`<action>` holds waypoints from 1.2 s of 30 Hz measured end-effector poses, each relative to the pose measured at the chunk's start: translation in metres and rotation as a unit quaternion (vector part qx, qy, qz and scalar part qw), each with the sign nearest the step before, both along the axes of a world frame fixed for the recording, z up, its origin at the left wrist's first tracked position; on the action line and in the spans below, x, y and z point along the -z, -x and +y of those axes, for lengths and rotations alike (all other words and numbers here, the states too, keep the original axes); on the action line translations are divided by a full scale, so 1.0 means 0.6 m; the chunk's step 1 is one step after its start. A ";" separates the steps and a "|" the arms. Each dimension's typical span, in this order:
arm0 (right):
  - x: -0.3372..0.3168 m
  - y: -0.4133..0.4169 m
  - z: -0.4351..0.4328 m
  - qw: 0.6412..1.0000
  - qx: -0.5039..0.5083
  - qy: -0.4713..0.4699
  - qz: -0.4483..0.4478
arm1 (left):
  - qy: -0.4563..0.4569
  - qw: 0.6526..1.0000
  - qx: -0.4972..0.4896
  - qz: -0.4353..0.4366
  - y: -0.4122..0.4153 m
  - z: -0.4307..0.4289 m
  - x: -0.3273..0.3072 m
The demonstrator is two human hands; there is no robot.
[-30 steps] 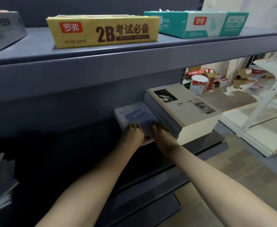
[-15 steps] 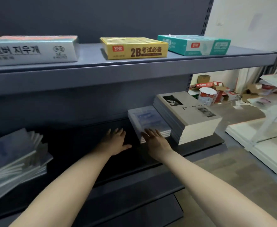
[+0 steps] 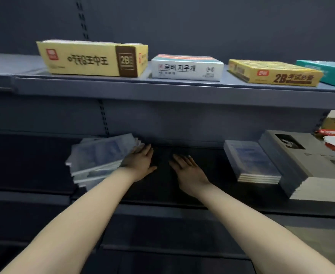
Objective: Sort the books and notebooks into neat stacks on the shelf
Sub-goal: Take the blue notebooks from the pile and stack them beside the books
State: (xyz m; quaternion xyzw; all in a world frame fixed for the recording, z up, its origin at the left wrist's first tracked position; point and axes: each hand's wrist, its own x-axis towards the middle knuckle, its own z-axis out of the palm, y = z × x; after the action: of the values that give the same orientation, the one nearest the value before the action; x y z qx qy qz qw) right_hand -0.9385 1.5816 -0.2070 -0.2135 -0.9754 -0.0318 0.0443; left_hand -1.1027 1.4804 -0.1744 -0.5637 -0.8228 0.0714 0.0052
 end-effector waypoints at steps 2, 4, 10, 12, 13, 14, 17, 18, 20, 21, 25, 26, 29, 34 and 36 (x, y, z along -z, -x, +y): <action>-0.009 0.041 -0.025 0.999 -0.030 -0.002 0.012 | -0.010 0.999 -0.033 -0.011 0.035 -0.039 -0.002; -0.015 0.080 -0.052 0.997 -0.061 -0.005 0.036 | -0.007 0.998 -0.067 -0.002 0.061 -0.075 -0.004; -0.016 0.199 -0.137 0.991 -0.127 0.008 0.047 | -0.008 0.987 -0.158 0.009 0.132 -0.187 -0.002; -0.006 0.232 -0.165 0.991 -0.125 0.011 0.038 | -0.009 0.986 -0.169 0.005 0.148 -0.208 0.006; 0.002 0.247 -0.176 0.991 -0.126 0.002 0.049 | -0.016 0.985 -0.170 0.001 0.151 -0.211 0.006; 0.007 0.259 -0.184 0.991 -0.118 -0.014 0.056 | -0.024 0.985 -0.172 -0.003 0.152 -0.210 0.006; 0.010 0.292 -0.196 0.995 -0.080 -0.044 0.049 | -0.031 0.985 -0.167 0.008 0.154 -0.199 -0.002; 0.004 0.301 -0.198 0.996 -0.071 -0.042 0.046 | -0.029 0.986 -0.164 0.016 0.157 -0.196 -0.004; -0.008 0.315 -0.196 0.996 -0.053 -0.047 0.049 | -0.021 0.987 -0.159 0.029 0.160 -0.192 -0.007; -0.014 0.321 -0.195 0.996 -0.050 -0.061 0.038 | -0.022 0.987 -0.156 0.032 0.160 -0.192 -0.011; -0.023 0.326 -0.183 0.991 -0.069 -0.112 0.022 | -0.023 0.985 -0.156 0.068 0.148 -0.192 -0.019; -0.023 0.325 -0.178 0.990 -0.077 -0.114 0.021 | -0.025 0.984 -0.157 0.083 0.146 -0.193 -0.018; -0.015 0.320 -0.156 0.990 -0.104 -0.092 0.017 | -0.041 0.981 -0.154 0.106 0.144 -0.194 -0.011; -0.012 0.300 -0.118 0.984 -0.161 0.032 0.066 | -0.125 0.983 -0.104 0.088 0.143 -0.207 0.003; -0.018 0.295 -0.113 0.982 -0.163 0.066 0.065 | -0.140 0.984 -0.102 0.034 0.153 -0.221 0.006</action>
State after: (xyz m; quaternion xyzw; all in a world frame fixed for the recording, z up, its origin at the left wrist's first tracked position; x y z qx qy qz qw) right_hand -1.1154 1.5138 -0.1964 -0.0553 -0.9921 0.0542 0.0984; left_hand -1.1947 1.3476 -0.1780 -0.4674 -0.8774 -0.0253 0.1050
